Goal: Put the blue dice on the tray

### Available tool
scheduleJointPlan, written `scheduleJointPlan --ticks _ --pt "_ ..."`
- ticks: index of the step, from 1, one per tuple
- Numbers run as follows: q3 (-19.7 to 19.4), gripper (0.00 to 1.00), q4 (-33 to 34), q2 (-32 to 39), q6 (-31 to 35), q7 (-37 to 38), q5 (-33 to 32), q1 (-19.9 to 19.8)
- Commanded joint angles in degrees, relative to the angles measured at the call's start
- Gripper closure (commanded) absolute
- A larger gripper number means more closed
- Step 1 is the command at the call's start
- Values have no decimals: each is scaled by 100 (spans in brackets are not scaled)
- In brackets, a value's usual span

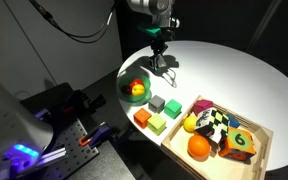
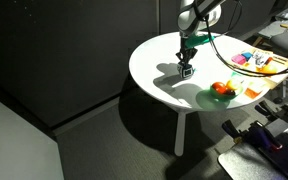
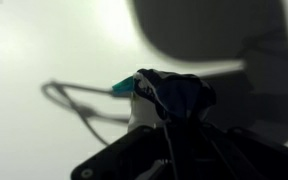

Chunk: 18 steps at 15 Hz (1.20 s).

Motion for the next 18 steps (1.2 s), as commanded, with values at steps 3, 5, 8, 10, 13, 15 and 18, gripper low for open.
scheduleJointPlan --ticks 3,5,8,10,13,15,18 --pt "-193 95 -189 -420 -337 382 -361 86" --pt "-187 95 -268 -534 -351 330 -319 11" --pt "-154 95 -424 -708 -285 199 -191 -148" --pt "-151 95 -538 -828 -237 158 -144 -259" --pt "-163 95 -785 -1065 -173 99 -91 -449" --pt "-177 95 -953 -1226 -153 79 -69 -568" --pt "-217 95 -1220 -1469 -153 67 -64 -723"
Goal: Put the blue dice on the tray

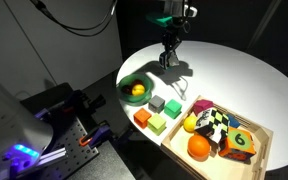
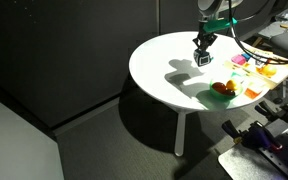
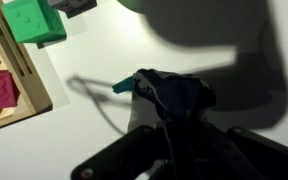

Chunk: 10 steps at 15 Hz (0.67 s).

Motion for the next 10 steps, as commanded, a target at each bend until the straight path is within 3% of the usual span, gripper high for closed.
scheduleJointPlan --ticks 1,10 --pt "-29 95 -538 -507 83 -111 101 -183" --pt "-225 95 -1317 -1189 194 -352 182 -643"
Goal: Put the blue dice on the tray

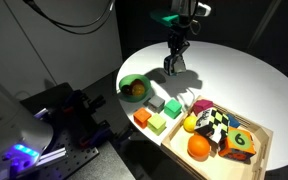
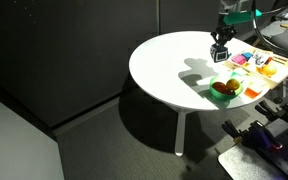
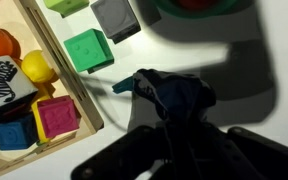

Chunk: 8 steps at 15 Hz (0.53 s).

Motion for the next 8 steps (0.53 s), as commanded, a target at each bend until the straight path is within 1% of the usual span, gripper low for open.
scheduleJointPlan --ticks 1,8 --pt "-52 95 -485 -441 178 -321 208 -232" --pt "-268 95 -785 -686 141 -606 315 -613"
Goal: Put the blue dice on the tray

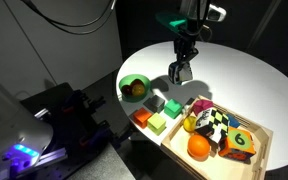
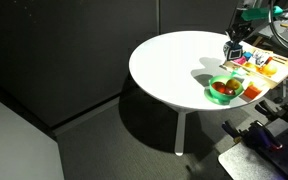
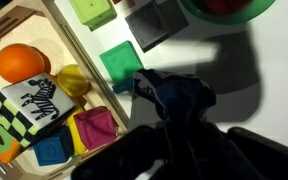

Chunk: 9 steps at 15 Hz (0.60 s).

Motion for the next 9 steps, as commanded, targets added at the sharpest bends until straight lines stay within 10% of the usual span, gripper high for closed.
scheduleJointPlan --ticks 1,9 --pt "-125 95 -291 -292 4 -259 94 -169" --pt "-434 95 -615 -526 -56 -527 60 -489"
